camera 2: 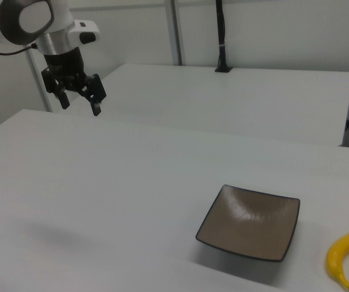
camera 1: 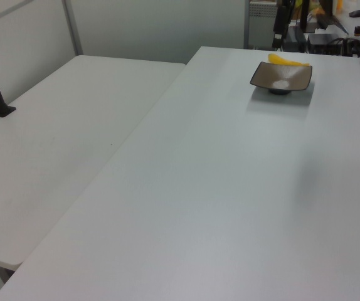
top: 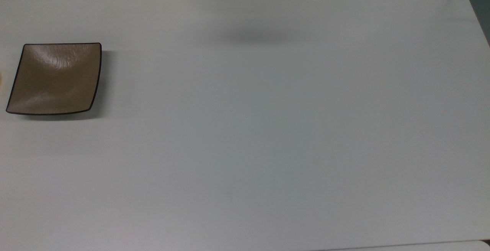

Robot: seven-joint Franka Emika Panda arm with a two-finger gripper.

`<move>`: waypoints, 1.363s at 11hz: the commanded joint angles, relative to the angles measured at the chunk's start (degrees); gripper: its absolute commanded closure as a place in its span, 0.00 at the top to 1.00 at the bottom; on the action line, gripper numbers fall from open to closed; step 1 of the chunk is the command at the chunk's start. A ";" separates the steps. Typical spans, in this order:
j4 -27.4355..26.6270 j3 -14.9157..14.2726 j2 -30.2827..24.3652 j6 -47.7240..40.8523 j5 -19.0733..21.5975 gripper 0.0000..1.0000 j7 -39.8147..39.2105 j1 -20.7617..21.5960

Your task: Bananas placed on a ceramic plate

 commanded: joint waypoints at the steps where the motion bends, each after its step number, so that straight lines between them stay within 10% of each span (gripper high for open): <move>1: -1.34 -0.70 -1.56 0.80 -0.03 1.00 -0.61 0.83; 11: 1.21 -4.12 0.10 1.58 0.14 1.00 -1.48 -0.40; 15: 8.31 -4.22 5.62 1.58 0.67 1.00 -1.39 -8.64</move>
